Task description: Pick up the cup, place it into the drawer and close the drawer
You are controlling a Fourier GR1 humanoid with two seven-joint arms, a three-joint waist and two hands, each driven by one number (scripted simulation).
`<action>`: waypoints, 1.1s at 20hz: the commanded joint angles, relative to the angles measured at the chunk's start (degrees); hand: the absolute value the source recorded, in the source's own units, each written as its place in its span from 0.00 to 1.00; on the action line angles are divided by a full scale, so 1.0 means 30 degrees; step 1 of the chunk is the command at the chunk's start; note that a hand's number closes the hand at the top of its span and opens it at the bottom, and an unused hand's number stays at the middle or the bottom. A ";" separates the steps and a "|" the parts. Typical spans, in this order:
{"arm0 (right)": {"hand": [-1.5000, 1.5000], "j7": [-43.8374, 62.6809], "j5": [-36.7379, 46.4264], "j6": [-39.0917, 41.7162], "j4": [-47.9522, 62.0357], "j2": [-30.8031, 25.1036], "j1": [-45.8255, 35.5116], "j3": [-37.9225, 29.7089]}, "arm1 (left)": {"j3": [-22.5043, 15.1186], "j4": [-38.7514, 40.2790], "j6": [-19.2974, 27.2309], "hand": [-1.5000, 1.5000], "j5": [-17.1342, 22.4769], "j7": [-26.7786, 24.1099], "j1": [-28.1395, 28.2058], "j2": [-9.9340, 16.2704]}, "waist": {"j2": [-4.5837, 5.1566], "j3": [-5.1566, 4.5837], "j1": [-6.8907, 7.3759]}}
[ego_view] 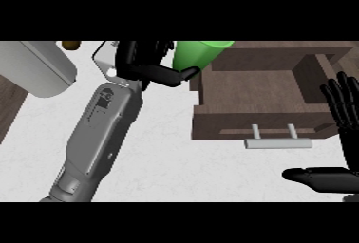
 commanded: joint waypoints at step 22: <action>0.00 0.0056 -0.0127 0.0401 0.0771 -0.0003 -0.0906 0.0113 | -0.7298 0.9992 0.5201 1.00 0.7353 0.0233 -0.7410 -0.0091 | 0.0243 0.0007 -0.1062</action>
